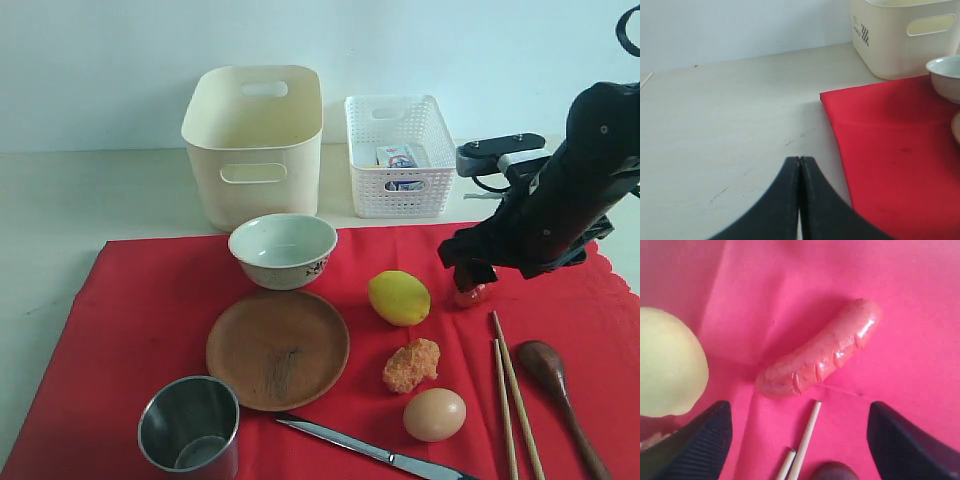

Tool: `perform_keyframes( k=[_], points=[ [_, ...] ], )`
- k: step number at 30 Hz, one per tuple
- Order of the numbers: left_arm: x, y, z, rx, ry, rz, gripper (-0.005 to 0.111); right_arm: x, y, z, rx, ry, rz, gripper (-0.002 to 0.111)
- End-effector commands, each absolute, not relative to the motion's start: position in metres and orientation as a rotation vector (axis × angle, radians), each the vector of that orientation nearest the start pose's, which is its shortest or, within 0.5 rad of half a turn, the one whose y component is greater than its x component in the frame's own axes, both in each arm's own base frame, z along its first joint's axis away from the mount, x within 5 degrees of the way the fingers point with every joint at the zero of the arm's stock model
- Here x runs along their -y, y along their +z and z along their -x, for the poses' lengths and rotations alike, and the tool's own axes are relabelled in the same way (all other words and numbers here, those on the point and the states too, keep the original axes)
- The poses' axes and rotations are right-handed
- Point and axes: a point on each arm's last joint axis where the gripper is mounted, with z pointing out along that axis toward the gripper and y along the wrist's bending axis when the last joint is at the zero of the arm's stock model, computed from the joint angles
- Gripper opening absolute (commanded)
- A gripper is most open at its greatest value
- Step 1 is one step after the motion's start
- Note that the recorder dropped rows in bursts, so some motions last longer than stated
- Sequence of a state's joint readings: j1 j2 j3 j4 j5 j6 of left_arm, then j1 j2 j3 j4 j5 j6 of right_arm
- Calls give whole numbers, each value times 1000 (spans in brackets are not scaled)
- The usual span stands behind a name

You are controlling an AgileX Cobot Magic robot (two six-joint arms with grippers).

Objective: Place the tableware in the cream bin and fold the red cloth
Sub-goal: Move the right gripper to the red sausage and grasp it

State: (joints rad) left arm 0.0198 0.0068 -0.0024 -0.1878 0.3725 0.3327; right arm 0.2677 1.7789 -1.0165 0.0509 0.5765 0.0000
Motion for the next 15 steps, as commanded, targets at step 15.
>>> perform_keyframes(
  k=[15],
  points=[
    [6, 180, -53, -1840, 56, -178, 0, -78, 135, -373, -2914, 140, 151, 72]
  ],
)
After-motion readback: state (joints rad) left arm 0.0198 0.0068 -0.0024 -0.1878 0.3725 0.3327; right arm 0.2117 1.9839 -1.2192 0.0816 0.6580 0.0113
